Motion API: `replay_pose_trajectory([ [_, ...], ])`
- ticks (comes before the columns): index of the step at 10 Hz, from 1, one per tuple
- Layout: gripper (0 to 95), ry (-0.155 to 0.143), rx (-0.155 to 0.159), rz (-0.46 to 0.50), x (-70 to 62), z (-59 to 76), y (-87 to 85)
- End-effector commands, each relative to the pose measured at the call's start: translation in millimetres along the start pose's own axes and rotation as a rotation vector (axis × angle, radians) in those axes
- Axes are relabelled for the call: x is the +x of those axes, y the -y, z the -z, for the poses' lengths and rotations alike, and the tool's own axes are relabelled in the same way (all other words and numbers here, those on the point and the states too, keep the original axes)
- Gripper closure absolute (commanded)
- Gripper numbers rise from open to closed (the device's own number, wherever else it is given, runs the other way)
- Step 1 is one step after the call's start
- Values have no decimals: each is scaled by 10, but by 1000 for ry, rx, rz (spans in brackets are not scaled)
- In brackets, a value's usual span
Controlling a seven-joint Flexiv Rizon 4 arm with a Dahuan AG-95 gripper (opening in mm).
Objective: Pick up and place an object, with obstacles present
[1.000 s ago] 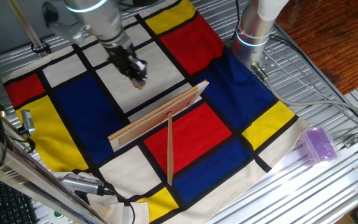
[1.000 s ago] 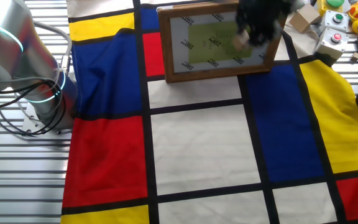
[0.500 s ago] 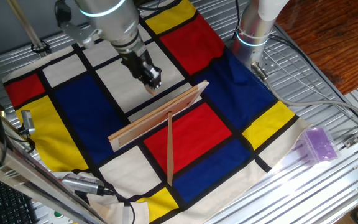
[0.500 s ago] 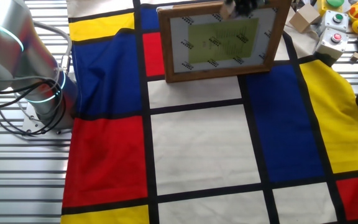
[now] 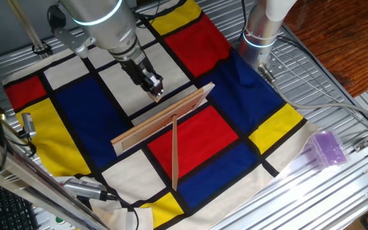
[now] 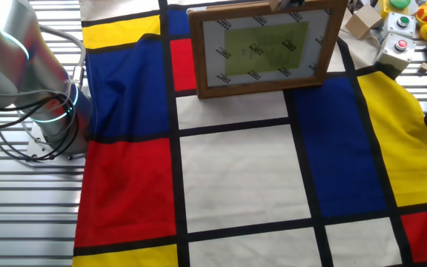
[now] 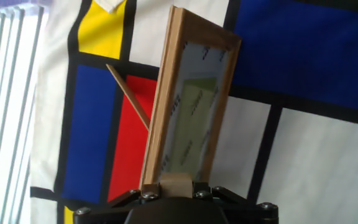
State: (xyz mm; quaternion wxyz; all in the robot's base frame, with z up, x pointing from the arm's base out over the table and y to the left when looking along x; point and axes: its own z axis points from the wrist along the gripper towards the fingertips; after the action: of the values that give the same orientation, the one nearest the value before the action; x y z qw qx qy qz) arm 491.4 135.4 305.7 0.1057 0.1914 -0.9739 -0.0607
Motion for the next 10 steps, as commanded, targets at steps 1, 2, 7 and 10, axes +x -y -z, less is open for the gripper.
replay_pose_trajectory([
  [1, 950, 4, 19, 140, -8, 2, 2],
  [2, 950, 2, 23, 147, -8, 2, 2],
  [7, 950, -12, 54, 166, -8, 2, 2],
  [10, 950, -9, 55, 166, -8, 2, 2],
])
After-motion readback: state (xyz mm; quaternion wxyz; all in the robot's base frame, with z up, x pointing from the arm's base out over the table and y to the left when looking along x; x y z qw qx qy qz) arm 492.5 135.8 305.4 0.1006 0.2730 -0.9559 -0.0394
